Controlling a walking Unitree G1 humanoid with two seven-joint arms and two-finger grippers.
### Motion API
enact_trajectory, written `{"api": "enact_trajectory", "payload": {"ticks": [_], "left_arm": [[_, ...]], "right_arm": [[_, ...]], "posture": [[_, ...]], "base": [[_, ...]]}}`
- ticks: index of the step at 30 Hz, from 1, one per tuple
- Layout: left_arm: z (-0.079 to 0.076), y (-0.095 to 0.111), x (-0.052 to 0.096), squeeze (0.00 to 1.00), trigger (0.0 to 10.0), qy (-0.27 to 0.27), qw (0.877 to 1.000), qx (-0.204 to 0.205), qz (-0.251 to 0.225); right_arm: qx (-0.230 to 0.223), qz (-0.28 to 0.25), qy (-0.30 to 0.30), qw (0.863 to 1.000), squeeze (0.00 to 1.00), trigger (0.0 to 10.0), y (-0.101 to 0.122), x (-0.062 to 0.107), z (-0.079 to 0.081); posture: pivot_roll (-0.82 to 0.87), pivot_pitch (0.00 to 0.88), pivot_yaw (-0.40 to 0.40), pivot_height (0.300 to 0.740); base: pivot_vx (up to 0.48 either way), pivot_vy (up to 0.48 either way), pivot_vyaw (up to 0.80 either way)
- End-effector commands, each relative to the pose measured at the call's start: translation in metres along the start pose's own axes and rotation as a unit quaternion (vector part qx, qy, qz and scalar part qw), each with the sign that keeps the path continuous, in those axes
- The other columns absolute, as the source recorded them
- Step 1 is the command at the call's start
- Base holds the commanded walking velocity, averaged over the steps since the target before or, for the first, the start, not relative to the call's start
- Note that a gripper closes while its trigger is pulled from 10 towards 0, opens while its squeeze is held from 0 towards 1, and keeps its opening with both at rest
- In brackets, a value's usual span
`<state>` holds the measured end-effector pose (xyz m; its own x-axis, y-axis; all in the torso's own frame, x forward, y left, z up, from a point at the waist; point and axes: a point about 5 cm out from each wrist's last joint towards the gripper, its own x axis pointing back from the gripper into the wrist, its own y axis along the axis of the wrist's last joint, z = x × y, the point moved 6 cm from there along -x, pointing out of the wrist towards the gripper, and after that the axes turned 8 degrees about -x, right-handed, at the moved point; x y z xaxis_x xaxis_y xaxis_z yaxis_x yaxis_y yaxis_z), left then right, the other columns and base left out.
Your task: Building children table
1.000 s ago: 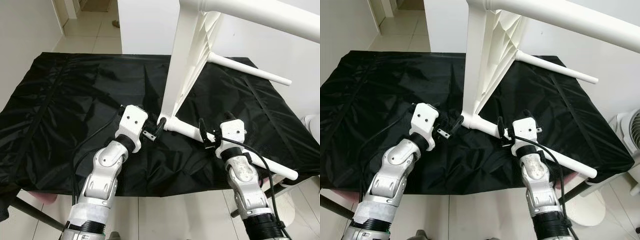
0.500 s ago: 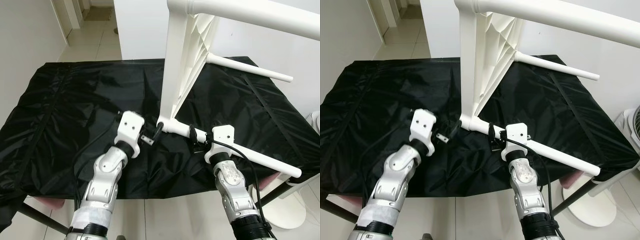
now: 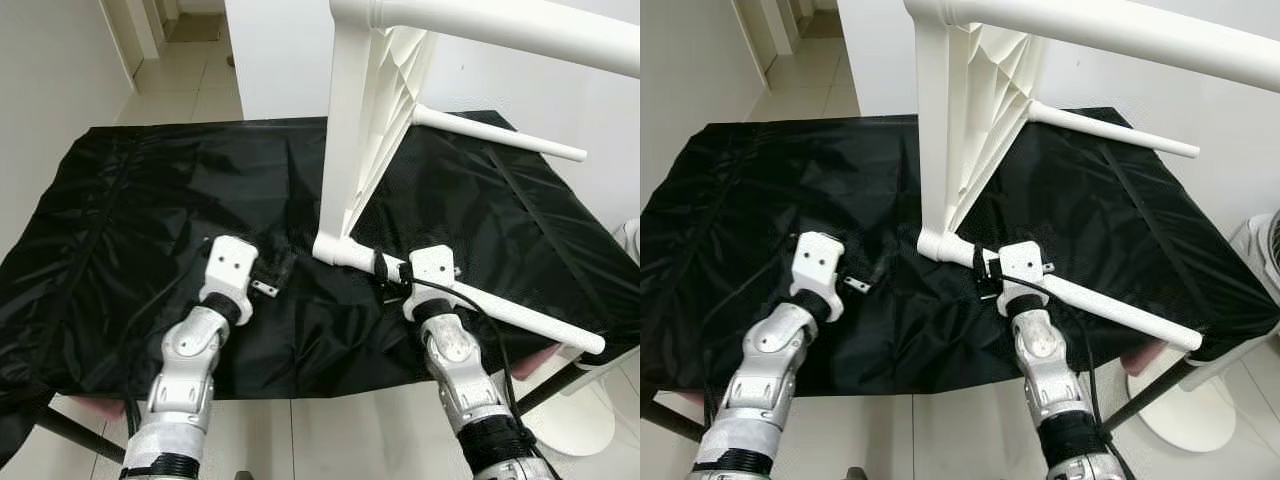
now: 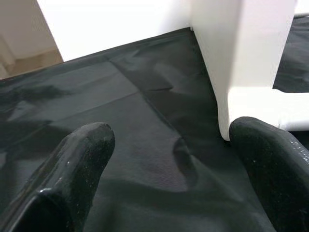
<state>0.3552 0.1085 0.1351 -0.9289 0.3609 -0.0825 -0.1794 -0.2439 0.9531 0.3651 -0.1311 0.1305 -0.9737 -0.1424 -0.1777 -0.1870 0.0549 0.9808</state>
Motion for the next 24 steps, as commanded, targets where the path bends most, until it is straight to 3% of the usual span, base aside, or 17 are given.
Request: {"api": "enact_trajectory", "payload": {"ticks": [1,3,4,8,11,14,24], "left_arm": [[0.031,-0.006,0.003,0.0,10.0,0.142,0.99,0.009,0.019],[0.031,-0.006,0.003,0.0,10.0,0.142,0.99,0.009,0.019],[0.039,-0.01,0.005,0.0,10.0,0.17,0.984,0.045,0.029],[0.046,-0.016,0.007,0.0,10.0,0.203,0.975,0.081,0.047],[0.046,-0.016,0.007,0.0,10.0,0.203,0.975,0.081,0.047],[0.069,-0.037,0.022,0.0,10.0,0.291,0.943,0.138,0.086],[0.089,-0.043,0.04,0.0,10.0,0.375,0.911,0.135,0.106]], "right_arm": [[0.007,0.003,-0.008,1.0,0.0,10.0,-0.004,0.001,-0.004],[0.007,0.003,-0.008,1.0,0.0,10.0,-0.004,0.001,-0.004],[0.01,0.005,-0.026,1.0,0.0,10.0,-0.006,0.001,-0.011],[0.011,0.005,-0.041,0.999,0.0,10.0,-0.006,0.001,-0.015],[0.011,0.005,-0.041,0.999,0.0,10.0,-0.006,0.001,-0.015],[0.01,0.008,-0.066,0.998,0.0,10.0,-0.008,0.001,-0.022],[0.011,0.011,-0.097,0.995,0.0,10.0,-0.009,-0.002,-0.031]], "posture": [[0.06,0.0,0.072,0.74],[0.06,0.0,0.072,0.74],[0.06,0.0,0.072,0.74],[0.06,0.0,0.07,0.74],[0.06,0.0,0.07,0.74],[0.07,0.0,0.051,0.74],[0.08,0.0,0.033,0.74]], "base": [[0.0,0.0,0.0],[0.0,0.0,0.0],[0.0,0.0,0.0],[0.0,0.0,0.0],[0.0,0.0,0.0],[0.0,0.0,0.0],[0.0,0.0,0.0]]}}
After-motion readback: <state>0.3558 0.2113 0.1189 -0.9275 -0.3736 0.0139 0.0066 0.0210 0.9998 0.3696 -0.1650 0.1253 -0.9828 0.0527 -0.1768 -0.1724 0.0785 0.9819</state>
